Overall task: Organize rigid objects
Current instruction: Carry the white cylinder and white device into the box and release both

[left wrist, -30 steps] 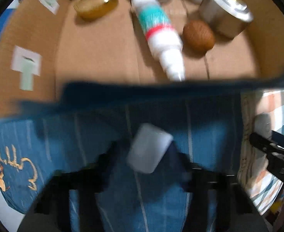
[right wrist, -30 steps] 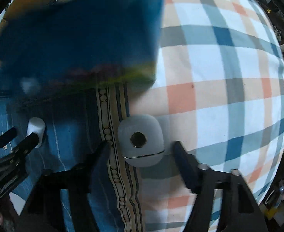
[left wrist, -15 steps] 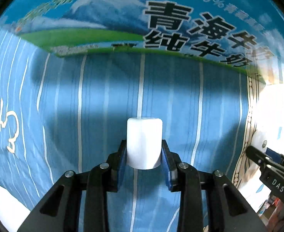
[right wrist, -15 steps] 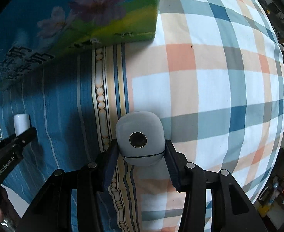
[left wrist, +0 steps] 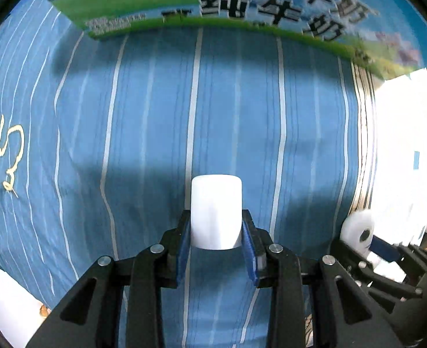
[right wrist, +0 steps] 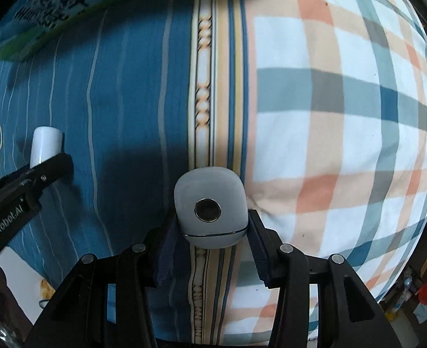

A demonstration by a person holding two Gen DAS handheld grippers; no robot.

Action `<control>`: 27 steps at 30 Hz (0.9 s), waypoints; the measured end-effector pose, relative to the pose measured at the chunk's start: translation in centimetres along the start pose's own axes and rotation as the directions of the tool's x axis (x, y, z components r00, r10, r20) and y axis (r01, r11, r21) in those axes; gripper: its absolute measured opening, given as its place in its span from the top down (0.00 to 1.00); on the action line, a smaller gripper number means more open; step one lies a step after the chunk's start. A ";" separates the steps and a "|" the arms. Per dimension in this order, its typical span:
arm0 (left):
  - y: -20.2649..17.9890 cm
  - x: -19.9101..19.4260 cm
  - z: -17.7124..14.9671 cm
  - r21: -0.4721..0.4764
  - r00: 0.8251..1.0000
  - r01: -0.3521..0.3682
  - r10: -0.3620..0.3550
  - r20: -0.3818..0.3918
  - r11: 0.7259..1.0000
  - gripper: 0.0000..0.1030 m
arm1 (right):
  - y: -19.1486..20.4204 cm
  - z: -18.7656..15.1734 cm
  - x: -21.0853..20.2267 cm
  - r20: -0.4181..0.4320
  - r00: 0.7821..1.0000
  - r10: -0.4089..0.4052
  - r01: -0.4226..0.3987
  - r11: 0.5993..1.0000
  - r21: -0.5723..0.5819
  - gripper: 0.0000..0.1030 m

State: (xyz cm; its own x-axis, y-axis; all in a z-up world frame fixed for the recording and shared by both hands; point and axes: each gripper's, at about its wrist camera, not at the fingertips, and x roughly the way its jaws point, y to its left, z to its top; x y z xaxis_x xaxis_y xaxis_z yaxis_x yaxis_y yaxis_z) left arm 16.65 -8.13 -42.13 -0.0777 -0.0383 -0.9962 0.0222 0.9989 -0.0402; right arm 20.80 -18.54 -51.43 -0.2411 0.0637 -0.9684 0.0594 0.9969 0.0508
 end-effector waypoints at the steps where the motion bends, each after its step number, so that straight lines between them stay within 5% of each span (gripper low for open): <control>1: -0.1 0.1 -0.7 0.003 1.000 -0.002 0.002 -0.005 1.000 0.71 | 0.1 -0.1 0.0 0.001 1.000 -0.005 0.005 1.000 -0.001 0.52; 11: -1.0 -2.1 -4.6 0.042 0.999 -0.001 -0.001 0.049 0.999 0.71 | 0.0 -0.9 -3.1 0.051 0.998 0.021 -0.021 1.000 -0.015 0.52; 19: -1.5 -9.0 -8.2 0.055 0.986 0.040 -0.048 0.162 0.998 0.71 | 1.0 -3.6 -10.3 0.174 0.982 0.075 -0.065 0.996 -0.062 0.52; 27: 0.5 -17.6 -5.6 0.067 0.960 0.065 -0.081 0.269 0.996 0.71 | -0.2 -5.8 -17.6 0.302 0.948 0.104 -0.082 0.993 -0.084 0.52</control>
State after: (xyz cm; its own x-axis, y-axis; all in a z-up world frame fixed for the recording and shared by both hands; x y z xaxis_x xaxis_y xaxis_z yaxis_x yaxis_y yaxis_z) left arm 12.42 -6.77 -24.20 0.1920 -0.1240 -0.9735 0.0843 0.9904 -0.1095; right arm 19.39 -19.58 -32.98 0.0703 0.1506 -0.9861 -0.0028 0.9886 0.1507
